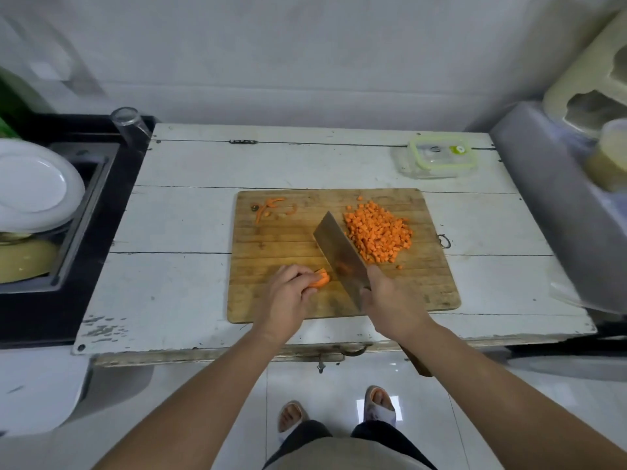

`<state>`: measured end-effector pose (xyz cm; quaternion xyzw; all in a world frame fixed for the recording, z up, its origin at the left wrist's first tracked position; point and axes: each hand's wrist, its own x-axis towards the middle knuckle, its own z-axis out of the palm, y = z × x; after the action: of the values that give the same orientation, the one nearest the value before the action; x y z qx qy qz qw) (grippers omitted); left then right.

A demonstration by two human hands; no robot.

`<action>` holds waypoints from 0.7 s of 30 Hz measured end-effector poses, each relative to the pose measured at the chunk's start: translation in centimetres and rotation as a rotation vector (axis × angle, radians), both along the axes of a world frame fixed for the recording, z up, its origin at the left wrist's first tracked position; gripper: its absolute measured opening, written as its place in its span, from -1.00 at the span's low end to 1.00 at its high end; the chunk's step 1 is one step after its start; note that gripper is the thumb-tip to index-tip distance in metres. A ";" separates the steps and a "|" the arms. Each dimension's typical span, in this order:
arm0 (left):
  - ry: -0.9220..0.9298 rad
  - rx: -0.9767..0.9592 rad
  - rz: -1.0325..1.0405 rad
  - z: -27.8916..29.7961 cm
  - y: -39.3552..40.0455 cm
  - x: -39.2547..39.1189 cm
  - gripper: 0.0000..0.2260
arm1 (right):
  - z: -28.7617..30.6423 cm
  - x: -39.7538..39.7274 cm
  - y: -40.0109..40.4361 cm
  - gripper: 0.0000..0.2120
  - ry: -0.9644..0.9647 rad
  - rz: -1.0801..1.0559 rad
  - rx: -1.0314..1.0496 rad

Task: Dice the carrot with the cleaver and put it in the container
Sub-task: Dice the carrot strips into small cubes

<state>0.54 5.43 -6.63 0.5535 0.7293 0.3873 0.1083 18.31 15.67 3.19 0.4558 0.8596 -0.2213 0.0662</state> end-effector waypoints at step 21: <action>0.067 -0.027 0.149 0.4 0.9 1.7 -0.92 | 0.6 0.9 -1.6 -0.91 0.056 0.090 0.161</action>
<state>2.24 6.34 -6.19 0.5089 0.7768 0.3657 0.0624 19.24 14.07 3.79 0.4141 0.8958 -0.1608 0.0151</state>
